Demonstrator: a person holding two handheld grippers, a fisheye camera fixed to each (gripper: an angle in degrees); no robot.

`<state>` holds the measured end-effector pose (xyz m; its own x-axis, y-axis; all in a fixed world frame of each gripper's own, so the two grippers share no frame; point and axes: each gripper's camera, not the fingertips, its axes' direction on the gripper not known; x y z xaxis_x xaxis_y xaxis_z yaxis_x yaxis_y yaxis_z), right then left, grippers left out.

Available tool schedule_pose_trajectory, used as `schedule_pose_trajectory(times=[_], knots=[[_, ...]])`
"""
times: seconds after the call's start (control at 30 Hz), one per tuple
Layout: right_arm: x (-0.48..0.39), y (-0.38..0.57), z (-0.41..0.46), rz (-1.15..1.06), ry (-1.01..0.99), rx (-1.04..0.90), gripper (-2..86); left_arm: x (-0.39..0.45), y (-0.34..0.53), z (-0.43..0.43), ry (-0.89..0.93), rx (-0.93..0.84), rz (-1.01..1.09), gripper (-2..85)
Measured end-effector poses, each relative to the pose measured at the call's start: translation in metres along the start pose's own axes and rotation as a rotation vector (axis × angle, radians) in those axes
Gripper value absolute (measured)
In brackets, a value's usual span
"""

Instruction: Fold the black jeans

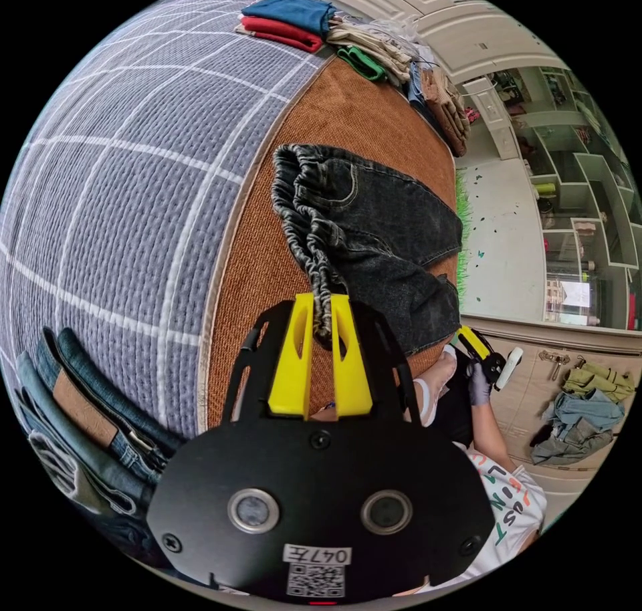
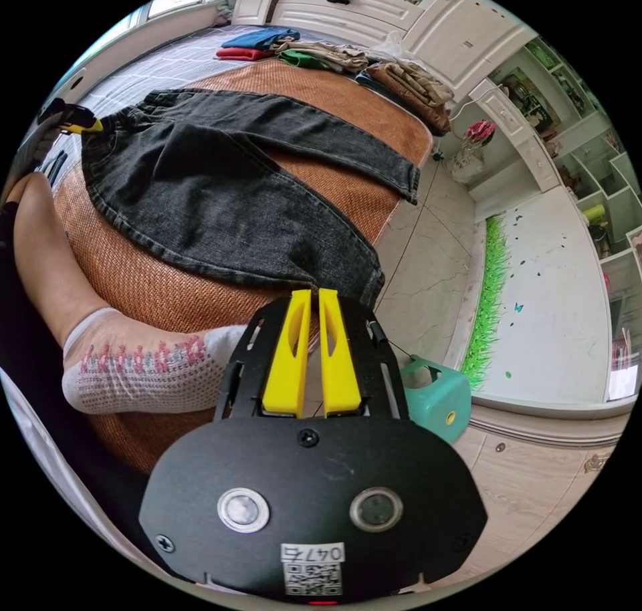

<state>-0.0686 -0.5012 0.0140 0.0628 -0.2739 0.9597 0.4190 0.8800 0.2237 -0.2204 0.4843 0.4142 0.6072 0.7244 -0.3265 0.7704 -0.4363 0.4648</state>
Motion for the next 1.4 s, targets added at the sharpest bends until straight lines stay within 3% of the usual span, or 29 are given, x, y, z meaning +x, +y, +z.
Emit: schedule_pose_trajectory(times=[1.4], knots=[[0.002,0.002,0.029,0.035,-0.04,0.005,-0.3,0.0,0.004,0.041,0.052,-0.007,-0.026,4.5]])
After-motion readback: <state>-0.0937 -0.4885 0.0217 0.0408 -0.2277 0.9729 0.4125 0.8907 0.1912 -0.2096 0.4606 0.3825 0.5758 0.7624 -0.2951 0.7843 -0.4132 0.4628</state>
